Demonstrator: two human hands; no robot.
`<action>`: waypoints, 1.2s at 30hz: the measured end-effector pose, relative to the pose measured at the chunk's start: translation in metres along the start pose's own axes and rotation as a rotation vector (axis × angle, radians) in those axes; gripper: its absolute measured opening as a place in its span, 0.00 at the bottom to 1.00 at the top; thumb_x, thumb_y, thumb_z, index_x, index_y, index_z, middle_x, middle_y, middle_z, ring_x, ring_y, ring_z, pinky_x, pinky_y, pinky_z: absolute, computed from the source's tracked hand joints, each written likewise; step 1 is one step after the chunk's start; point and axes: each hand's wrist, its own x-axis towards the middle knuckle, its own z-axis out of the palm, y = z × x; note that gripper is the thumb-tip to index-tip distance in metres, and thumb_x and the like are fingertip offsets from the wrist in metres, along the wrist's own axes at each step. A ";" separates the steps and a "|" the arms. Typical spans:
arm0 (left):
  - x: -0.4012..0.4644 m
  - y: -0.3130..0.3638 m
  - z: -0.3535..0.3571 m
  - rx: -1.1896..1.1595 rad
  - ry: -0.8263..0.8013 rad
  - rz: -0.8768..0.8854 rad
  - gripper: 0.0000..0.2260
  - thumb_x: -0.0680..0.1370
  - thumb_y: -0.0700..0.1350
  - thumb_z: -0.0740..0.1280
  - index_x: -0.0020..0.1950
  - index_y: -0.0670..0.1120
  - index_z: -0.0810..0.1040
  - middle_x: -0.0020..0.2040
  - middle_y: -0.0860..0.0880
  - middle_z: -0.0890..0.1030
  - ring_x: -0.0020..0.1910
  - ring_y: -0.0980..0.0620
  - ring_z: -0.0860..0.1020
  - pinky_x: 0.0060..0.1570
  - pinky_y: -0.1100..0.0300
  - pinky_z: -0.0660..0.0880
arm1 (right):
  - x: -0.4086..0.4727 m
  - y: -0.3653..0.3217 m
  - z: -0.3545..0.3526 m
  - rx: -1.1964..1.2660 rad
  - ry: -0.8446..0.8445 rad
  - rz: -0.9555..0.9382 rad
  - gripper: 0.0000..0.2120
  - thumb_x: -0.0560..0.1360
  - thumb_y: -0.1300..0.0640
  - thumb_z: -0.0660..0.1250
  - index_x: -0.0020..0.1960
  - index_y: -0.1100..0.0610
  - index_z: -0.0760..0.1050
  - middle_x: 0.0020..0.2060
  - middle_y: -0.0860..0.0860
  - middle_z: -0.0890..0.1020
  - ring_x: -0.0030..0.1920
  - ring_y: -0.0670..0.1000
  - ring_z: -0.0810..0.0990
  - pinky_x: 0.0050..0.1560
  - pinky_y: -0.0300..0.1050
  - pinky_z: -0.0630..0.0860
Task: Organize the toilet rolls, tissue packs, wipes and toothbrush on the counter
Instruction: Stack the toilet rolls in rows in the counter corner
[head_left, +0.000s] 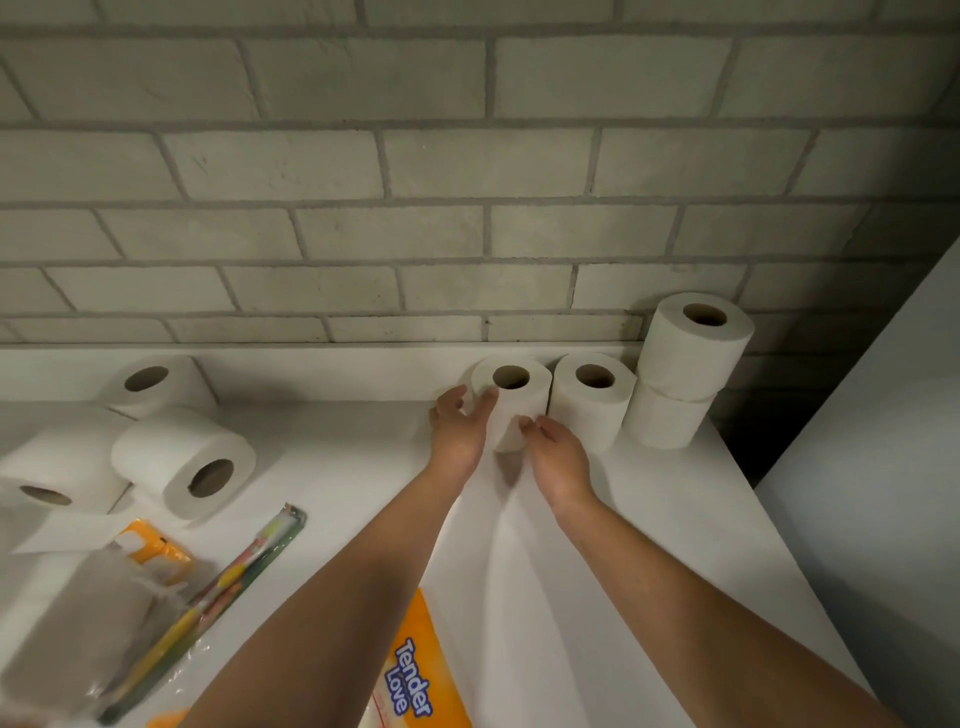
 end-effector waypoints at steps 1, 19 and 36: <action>-0.006 0.001 -0.006 -0.002 0.013 0.004 0.26 0.78 0.57 0.68 0.69 0.41 0.72 0.66 0.41 0.73 0.65 0.44 0.74 0.62 0.55 0.71 | -0.005 -0.001 0.001 -0.004 0.007 0.003 0.14 0.78 0.49 0.63 0.57 0.58 0.77 0.53 0.52 0.80 0.55 0.54 0.78 0.50 0.40 0.72; -0.041 0.004 -0.255 0.647 0.405 0.082 0.24 0.73 0.48 0.71 0.68 0.49 0.75 0.65 0.43 0.77 0.66 0.42 0.72 0.66 0.51 0.70 | -0.092 -0.025 0.130 -0.043 -0.380 0.021 0.09 0.79 0.62 0.60 0.46 0.56 0.78 0.41 0.49 0.80 0.36 0.48 0.76 0.36 0.38 0.71; -0.014 0.012 -0.278 0.531 0.226 -0.153 0.43 0.65 0.69 0.70 0.74 0.51 0.63 0.69 0.45 0.73 0.67 0.41 0.73 0.64 0.49 0.70 | -0.086 -0.049 0.197 0.087 -0.515 -0.087 0.31 0.77 0.51 0.68 0.76 0.49 0.60 0.68 0.48 0.69 0.62 0.48 0.72 0.62 0.42 0.68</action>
